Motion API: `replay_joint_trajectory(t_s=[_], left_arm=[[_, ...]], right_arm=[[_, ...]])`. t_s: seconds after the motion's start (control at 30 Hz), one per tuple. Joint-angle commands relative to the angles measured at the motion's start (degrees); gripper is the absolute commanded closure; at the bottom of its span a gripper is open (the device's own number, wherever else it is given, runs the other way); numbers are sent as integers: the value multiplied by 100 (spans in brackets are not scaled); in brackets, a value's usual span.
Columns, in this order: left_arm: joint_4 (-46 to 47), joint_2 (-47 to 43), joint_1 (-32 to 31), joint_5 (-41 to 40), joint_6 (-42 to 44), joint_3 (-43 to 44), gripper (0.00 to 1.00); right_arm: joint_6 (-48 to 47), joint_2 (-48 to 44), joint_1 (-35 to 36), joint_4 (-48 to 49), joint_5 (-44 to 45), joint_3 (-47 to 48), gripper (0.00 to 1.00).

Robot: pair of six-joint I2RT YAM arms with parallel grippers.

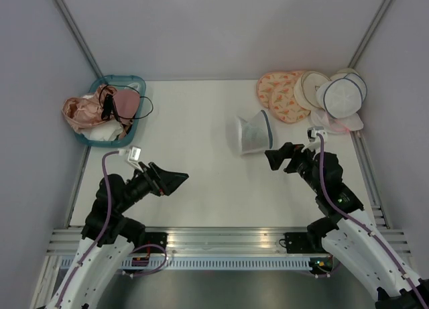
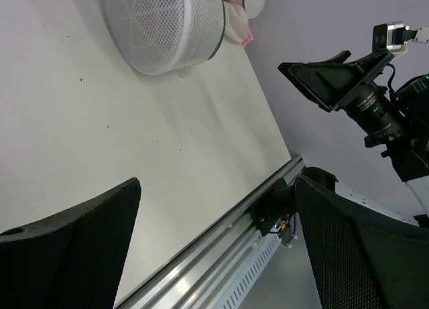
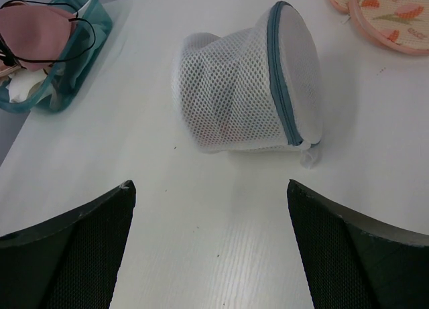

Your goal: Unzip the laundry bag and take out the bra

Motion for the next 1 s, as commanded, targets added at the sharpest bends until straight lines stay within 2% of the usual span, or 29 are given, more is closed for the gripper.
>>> replay_joint_trajectory(t_s=[0.0,0.1,0.2,0.37,0.5,0.53,0.67,0.7,0.83,0.97], left_arm=[[149,53,7,-248,258,62,0],[210,237,7,-134,408,35,0],[805,474,7,33,434,-131,0],[1220,1491,-46,-379,627,193,0],[1879,2441,-528,-1220,872,517,1],[1933,2713,-930,-1459,952,614,0],[2801,4049,-1846,-2539,1435,1150,0],[2925,4635,-1943,-2803,1628,1351,0],[3470,5875,-2041,-3245,1937,1818,0],[3839,6704,-2058,-3535,2156,2354,1]], right_arm=[[83,-29,14,-335,301,-7,2],[118,-64,14,-361,433,-60,2],[136,-47,14,-370,434,-86,2],[145,207,14,-458,434,-16,2],[215,305,32,-502,425,-16,2],[215,305,32,-511,442,-16,2],[171,296,32,-678,732,37,2],[162,287,32,-704,759,45,2],[197,287,40,-766,663,98,2],[198,191,32,-862,662,89,2]])
